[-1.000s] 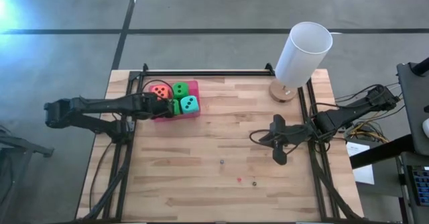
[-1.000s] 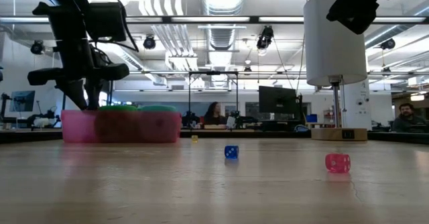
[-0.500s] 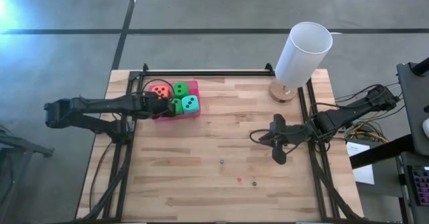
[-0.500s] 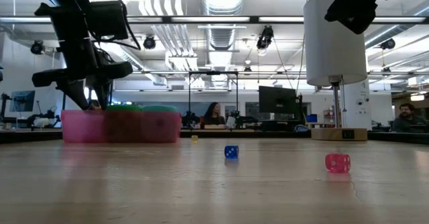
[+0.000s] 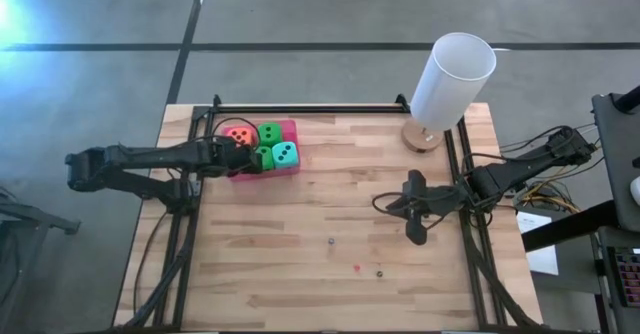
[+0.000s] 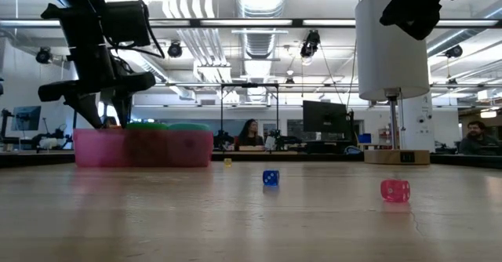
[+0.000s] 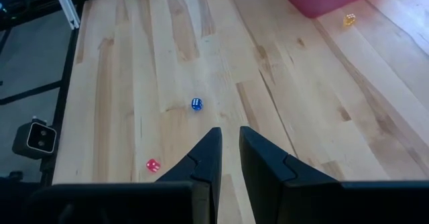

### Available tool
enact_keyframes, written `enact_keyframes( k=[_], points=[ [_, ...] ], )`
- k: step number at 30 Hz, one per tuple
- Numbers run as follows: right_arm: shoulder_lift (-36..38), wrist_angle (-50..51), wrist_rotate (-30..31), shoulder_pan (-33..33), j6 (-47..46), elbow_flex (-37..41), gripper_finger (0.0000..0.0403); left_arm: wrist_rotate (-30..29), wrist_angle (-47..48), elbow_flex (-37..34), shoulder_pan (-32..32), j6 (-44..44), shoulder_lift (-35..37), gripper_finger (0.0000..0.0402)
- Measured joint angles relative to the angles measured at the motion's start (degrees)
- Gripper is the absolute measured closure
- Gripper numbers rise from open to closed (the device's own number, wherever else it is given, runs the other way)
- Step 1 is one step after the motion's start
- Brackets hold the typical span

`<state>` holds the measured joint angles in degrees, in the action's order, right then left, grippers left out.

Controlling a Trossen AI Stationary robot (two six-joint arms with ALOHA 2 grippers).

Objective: Pick & Place Dice
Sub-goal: Put the left small black dice into the red bin

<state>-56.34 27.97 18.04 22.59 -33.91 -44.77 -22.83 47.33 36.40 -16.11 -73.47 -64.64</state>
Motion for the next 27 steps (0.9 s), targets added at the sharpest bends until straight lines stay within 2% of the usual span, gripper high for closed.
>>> enact_keyframes(
  k=[16,27],
  points=[
    [0.00,0.05,0.04,0.00,-0.61,0.00,0.0351,-0.02,0.07,1.37,-0.93,0.13,0.04,0.0160],
    [0.00,0.09,0.02,0.00,-0.49,0.00,0.0351,-0.02,0.11,1.64,-1.78,0.13,0.04,0.0180]
  ],
)
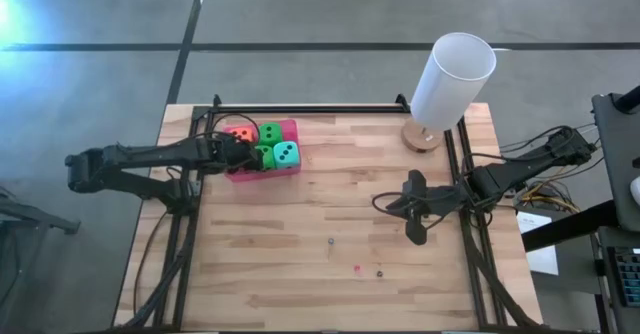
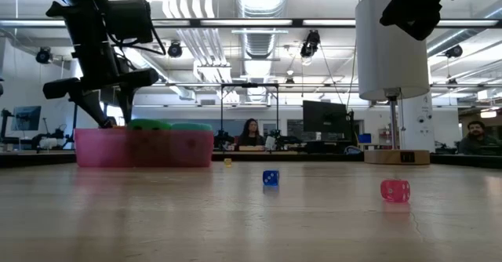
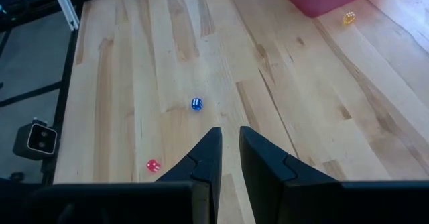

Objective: Pick & Place Dice
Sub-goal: Put the left small black dice into the red bin

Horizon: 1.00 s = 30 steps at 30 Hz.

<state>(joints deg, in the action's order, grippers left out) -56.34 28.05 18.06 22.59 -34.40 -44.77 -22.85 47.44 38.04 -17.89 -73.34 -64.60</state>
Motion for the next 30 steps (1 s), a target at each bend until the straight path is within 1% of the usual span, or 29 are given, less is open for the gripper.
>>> enact_keyframes(
  k=[12,17,21,28,30],
  points=[
    [-0.06,0.00,0.00,0.00,0.07,0.00,0.0351,0.00,0.85,0.67,-0.71,0.01,0.02,0.0208],
    [-0.07,0.00,0.01,0.00,-0.08,0.00,0.0351,-0.02,2.02,0.61,-1.09,2.04,0.02,0.0220],
    [-0.08,0.00,0.00,0.00,-0.03,0.00,0.0351,-0.01,-0.91,0.81,-1.11,1.99,0.02,0.0229],
    [-0.08,0.00,0.02,0.00,0.26,0.00,0.0351,-0.03,-7.79,1.40,-1.11,6.15,0.02,0.0239],
    [-0.08,0.00,0.02,0.00,0.25,0.00,0.0351,-0.04,-8.36,1.30,-1.11,6.78,0.02,0.0240]
  ],
)
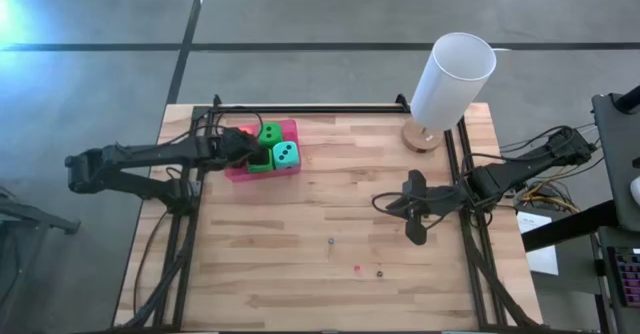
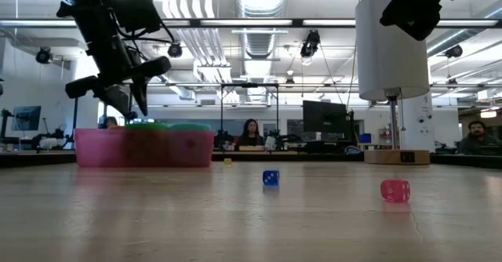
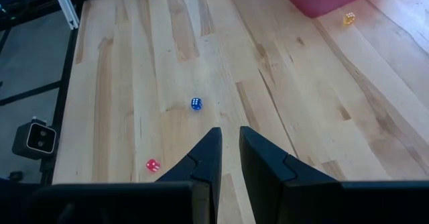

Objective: Pick & Place Dice
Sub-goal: Put the left small black dice into the red bin

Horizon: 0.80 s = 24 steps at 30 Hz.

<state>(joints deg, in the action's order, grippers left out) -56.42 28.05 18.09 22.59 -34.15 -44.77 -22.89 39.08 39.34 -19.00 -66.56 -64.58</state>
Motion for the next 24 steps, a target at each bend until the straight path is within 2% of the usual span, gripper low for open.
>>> enact_keyframes(
  k=[13,24],
  points=[
    [0.00,-0.04,0.11,0.00,-0.42,0.00,0.0351,-1.82,-1.39,-5.06,0.02,-1.34,-0.20,0.0231],
    [-0.02,-0.04,0.11,0.00,-0.77,0.02,0.0351,-0.60,-0.15,-1.93,0.00,0.99,-0.09,0.0222]
  ],
)
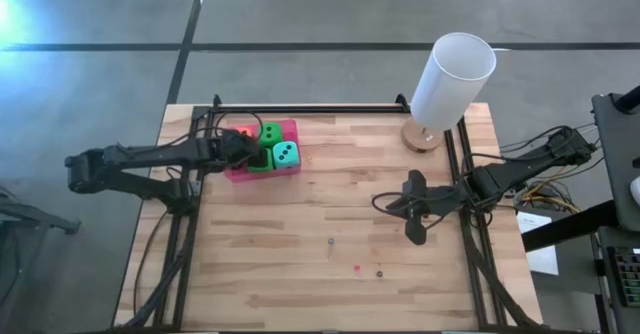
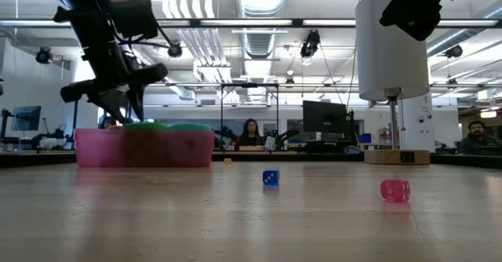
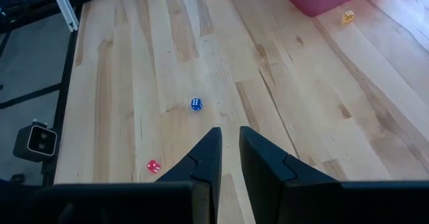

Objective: Pick & Place Dice
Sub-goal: Put the left small black dice into the red bin

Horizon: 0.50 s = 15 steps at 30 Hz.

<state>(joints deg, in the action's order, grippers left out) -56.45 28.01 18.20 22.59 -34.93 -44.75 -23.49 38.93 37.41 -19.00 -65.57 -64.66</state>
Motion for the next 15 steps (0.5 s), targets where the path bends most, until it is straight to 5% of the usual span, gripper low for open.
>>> enact_keyframes(
  k=[15],
  points=[
    [0.00,0.00,-0.02,0.00,-0.06,0.04,0.0351,-0.87,1.35,0.86,-0.33,1.19,0.02,0.0244]
  ],
)
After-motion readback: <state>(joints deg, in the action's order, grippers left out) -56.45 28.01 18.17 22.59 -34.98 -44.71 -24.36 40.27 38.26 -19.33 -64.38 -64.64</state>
